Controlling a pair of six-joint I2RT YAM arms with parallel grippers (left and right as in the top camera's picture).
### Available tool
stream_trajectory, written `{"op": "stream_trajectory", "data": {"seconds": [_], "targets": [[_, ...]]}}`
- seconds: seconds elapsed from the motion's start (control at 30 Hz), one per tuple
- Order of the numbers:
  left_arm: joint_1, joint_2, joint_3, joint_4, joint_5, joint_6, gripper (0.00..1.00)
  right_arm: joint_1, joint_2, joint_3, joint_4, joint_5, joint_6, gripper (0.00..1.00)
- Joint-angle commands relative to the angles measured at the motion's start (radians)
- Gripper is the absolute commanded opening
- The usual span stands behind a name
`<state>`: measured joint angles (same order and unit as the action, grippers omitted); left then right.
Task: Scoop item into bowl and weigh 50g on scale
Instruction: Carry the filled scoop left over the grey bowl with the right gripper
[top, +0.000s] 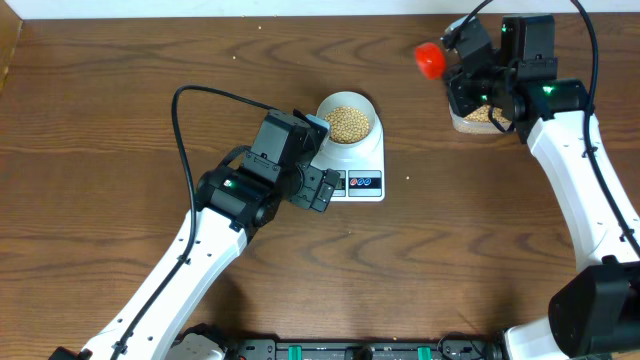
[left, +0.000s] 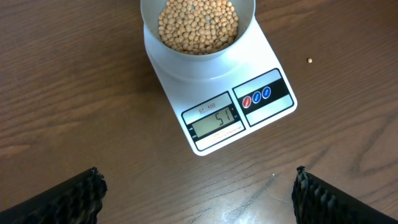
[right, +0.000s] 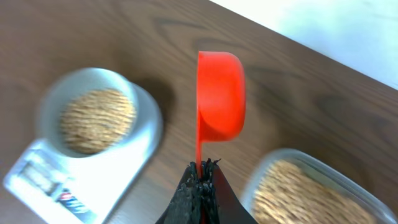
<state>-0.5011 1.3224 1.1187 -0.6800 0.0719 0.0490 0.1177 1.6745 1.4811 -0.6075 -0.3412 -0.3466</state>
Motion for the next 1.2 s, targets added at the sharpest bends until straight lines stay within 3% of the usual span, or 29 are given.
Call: {"op": "stream_trajectory", "data": {"seconds": [0.0,0.57,1.17], "targets": [[0.003,0.008,0.000,-0.001,-0.013,-0.002,0.98,0.021,-0.022,-0.002,0.002,-0.174,0.010,0.01],[0.003,0.008,0.000,-0.002,-0.013,-0.002,0.98,0.125,0.013,-0.003,-0.009,-0.174,0.010,0.01],[0.003,0.008,0.000,-0.001,-0.013,-0.002,0.98,0.139,0.013,-0.003,-0.013,-0.175,0.010,0.01]]}}
